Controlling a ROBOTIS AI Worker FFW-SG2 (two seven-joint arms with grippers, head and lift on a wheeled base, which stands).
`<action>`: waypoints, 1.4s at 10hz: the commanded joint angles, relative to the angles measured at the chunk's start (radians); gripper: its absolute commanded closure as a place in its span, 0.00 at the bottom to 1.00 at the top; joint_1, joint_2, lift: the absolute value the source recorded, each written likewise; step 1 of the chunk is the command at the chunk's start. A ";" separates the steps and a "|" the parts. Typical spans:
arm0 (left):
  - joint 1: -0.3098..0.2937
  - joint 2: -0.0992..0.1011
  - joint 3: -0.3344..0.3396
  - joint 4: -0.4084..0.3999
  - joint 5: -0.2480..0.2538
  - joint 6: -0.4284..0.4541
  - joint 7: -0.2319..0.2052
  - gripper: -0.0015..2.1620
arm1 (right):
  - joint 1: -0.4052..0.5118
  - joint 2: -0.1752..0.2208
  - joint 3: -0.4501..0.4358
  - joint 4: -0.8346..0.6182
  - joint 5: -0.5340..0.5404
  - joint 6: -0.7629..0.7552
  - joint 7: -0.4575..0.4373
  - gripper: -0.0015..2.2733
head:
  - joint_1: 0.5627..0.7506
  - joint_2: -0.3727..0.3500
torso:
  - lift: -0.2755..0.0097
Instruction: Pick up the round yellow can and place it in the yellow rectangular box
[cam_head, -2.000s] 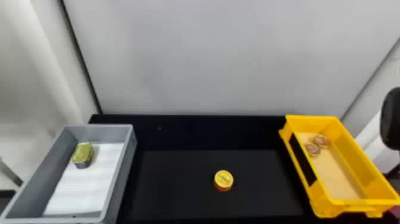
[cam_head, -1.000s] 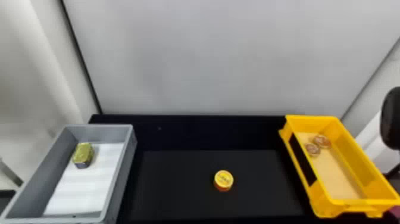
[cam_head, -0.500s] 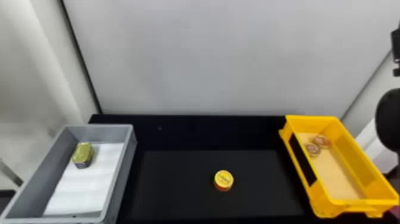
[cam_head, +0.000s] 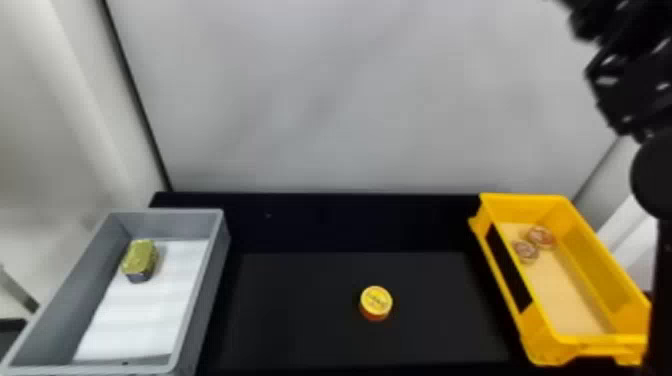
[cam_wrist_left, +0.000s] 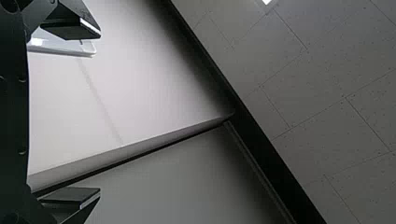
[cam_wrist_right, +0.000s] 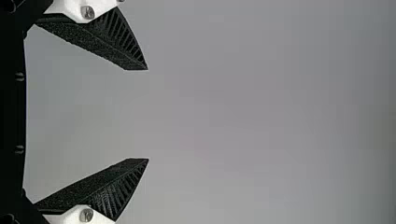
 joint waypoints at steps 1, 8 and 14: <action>0.000 0.002 -0.001 0.002 0.000 0.000 0.000 0.05 | -0.008 -0.036 -0.005 0.214 -0.313 0.082 0.032 0.04 | 0.70 0.41 | 0.96; -0.017 -0.005 -0.030 0.023 0.000 -0.019 0.000 0.05 | -0.023 -0.038 0.169 0.614 -0.155 0.239 0.342 0.05 | 0.70 0.41 | 0.96; -0.029 -0.015 -0.050 0.037 0.000 -0.028 -0.001 0.05 | -0.008 0.111 0.282 0.835 0.599 0.259 0.824 0.04 | 0.70 0.41 | 0.96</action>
